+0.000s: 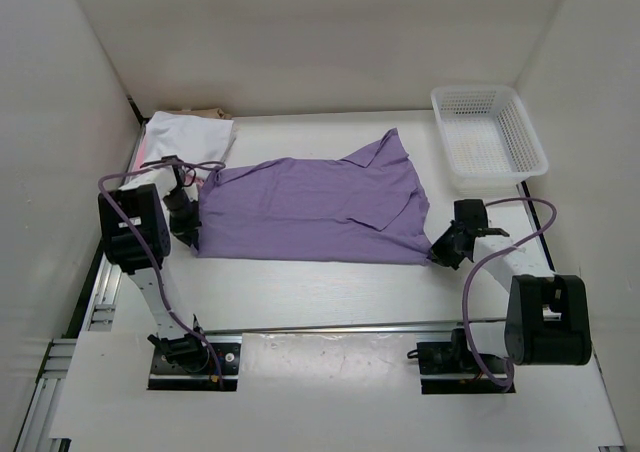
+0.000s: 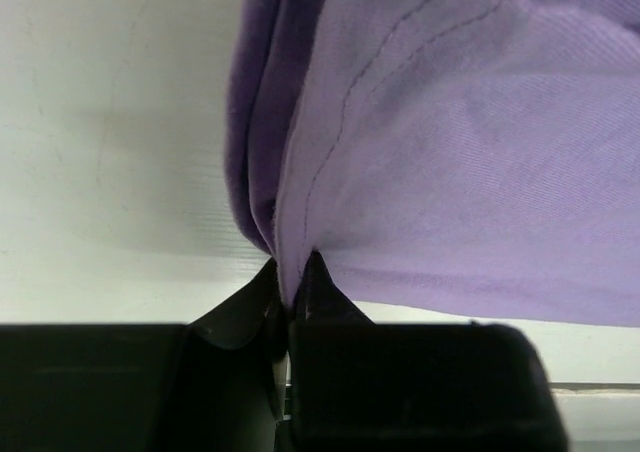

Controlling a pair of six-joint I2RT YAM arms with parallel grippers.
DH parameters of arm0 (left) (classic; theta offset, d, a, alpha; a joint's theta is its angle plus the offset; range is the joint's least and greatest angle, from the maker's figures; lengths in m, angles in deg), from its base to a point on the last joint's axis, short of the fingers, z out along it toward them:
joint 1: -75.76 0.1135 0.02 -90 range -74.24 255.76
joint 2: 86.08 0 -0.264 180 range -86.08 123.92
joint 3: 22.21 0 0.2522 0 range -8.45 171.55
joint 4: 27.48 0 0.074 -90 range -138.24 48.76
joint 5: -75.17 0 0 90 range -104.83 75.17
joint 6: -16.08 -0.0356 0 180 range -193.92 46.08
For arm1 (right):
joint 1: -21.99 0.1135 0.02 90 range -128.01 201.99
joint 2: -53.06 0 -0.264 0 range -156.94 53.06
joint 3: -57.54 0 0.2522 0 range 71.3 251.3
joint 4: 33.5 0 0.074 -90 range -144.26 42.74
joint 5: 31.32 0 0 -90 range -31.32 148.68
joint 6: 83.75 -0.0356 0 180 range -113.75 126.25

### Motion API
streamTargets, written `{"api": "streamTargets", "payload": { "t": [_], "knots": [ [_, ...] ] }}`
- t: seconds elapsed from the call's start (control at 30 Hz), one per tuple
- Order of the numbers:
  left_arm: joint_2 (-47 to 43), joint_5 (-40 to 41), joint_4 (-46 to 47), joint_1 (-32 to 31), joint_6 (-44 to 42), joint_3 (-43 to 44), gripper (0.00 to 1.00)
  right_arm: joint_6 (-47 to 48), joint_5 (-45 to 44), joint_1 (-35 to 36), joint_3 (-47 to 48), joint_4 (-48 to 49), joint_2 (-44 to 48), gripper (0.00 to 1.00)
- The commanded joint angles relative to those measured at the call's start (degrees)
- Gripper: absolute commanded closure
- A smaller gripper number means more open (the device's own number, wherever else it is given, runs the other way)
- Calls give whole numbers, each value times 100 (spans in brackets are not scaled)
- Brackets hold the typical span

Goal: Fold and stack the t-shirts
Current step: Fold the flattened tshirt in 1/3 of the way

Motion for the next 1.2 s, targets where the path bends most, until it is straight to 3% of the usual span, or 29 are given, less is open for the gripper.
{"api": "streamTargets", "payload": {
  "t": [0.0,0.17,0.33,0.37,0.43,0.5,0.67,0.8,0.87,0.93,0.97,1.03,1.07,1.17],
  "knots": [
    [-252,387,196,2,-5,-395,90,-144,-287,-28,-111,-583,-28,100],
    [-946,1193,196,2,-5,-1124,90,-803,-401,41,-356,-2057,1017,100],
    [-1580,1959,196,2,-5,-2030,87,-1838,-534,700,-656,-3106,2362,100],
    [-1694,2161,196,2,-5,-2109,71,-1971,-534,797,-752,-3255,2468,100],
    [-1851,2390,196,2,-5,-2241,50,-2209,-534,1026,-822,-3257,2600,100],
    [-2019,2836,266,2,-5,-2242,36,-2271,-534,1158,-875,-3257,2453,100],
    [-2827,3674,565,-375,-5,-2180,35,-2272,-534,1404,-762,-3257,2117,100],
    [-4091,3192,688,-1752,-5,-2058,37,-2272,-595,1510,-709,-3257,2056,100],
    [-4261,2622,584,-2903,-5,-1735,37,-2272,-595,1510,-770,-3257,2056,100],
    [-3947,1590,286,-3633,-5,-1269,39,-2219,-595,1510,-770,-3257,2056,100],
    [-3718,1339,162,-4342,-5,-996,39,-2219,-595,1510,-770,-3257,2004,100],
    [-2893,1231,283,-5109,-5,-179,39,-2219,-647,1458,-770,-3257,2003,100],
    [-2585,1179,406,-5818,-5,85,39,-2219,-648,1405,-770,-3257,2003,100],
    [-1521,925,1257,-6640,-5,868,39,-2219,-648,1344,-770,-3257,2003,100]
  ]
}}
